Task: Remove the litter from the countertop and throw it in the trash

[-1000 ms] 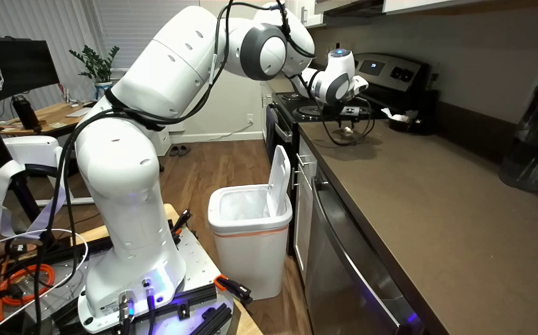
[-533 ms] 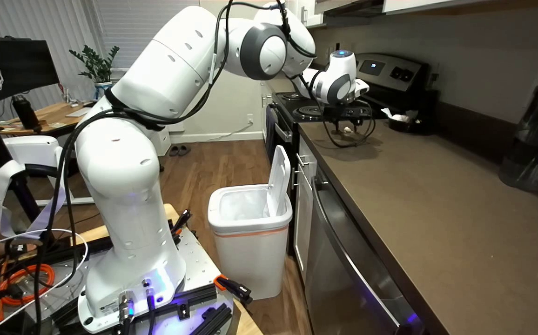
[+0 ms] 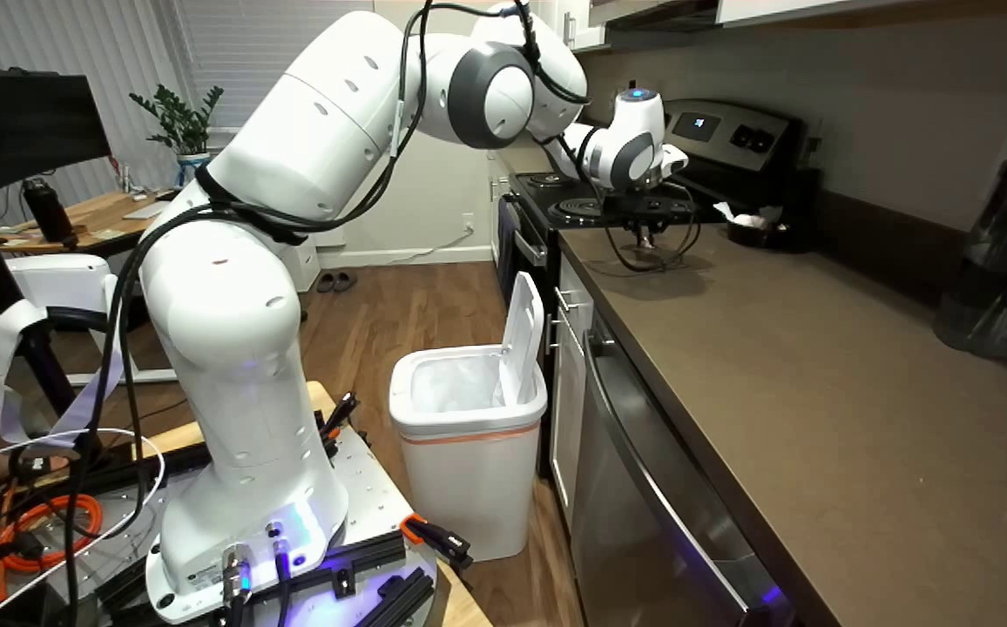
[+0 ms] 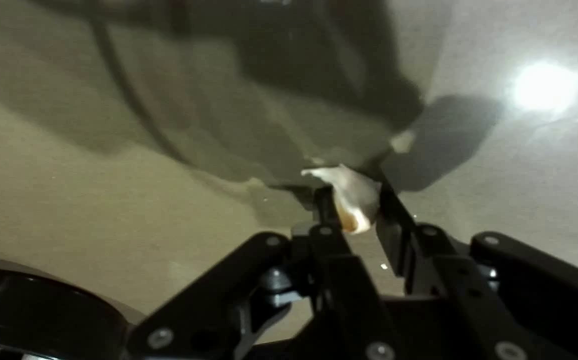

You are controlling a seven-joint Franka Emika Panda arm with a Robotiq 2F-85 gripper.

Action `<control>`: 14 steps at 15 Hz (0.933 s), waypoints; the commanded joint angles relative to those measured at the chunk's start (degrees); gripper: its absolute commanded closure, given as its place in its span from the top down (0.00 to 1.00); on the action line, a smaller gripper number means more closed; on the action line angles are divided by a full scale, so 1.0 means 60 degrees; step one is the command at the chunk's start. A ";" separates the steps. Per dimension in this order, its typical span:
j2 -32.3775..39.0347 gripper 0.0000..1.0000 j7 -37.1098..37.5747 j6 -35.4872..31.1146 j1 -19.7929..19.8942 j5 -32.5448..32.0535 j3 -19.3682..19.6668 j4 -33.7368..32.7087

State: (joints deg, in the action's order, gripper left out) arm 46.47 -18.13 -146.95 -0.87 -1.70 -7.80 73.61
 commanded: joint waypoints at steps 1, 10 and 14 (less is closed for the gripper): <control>-0.0099 0.08 0.0162 0.0572 -0.0209 -0.0267 0.0274 -0.0180; -0.1435 0.11 0.0811 0.3236 -0.1019 -0.0454 0.0438 -0.0390; -0.2593 0.11 0.1379 0.4041 -0.1541 -0.0371 0.0274 0.0495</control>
State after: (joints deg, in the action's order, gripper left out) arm 36.88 -13.41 -125.50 -8.23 -3.09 -5.80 70.74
